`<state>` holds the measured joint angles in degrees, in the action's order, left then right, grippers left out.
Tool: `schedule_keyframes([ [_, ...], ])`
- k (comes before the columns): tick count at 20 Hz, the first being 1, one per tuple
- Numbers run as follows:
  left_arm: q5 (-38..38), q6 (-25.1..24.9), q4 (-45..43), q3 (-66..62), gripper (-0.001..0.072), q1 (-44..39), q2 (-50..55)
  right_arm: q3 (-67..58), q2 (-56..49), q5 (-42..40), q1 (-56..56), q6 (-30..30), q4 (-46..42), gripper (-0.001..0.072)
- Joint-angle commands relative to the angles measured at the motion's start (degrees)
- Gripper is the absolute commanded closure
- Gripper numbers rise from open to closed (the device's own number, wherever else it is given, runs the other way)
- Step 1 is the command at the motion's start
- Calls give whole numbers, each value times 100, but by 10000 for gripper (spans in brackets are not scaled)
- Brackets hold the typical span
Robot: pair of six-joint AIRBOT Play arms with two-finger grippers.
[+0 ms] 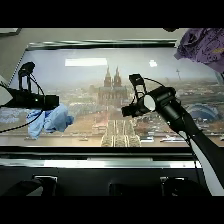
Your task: Fold the clothes and pants, and hang the long-sleeved shirts on hangers.
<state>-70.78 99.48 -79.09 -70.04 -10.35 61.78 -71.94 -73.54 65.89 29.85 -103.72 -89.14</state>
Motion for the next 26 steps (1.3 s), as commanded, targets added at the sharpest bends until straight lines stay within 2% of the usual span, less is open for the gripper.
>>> schedule_keyframes([
  [1,2,-2,-2,2,684,-2,-4,-7,2,0,7,0,-4,674],
  [17,2,-2,-2,2,684,-2,-4,-7,2,0,7,0,-4,674],
  [21,240,4,2,9,684,-13,35,-7,2,-4,7,-2,-4,674],
  [22,197,52,0,22,668,-35,46,-7,2,-2,7,-2,-4,674],
  [23,90,203,-42,22,382,-44,63,-7,2,-2,7,-2,-4,674],
  [24,-122,553,-223,22,-13,-28,83,-7,2,-2,7,-2,-4,674],
  [26,-417,1237,-1058,138,-13,122,74,-7,2,-2,7,-2,-4,674],
])
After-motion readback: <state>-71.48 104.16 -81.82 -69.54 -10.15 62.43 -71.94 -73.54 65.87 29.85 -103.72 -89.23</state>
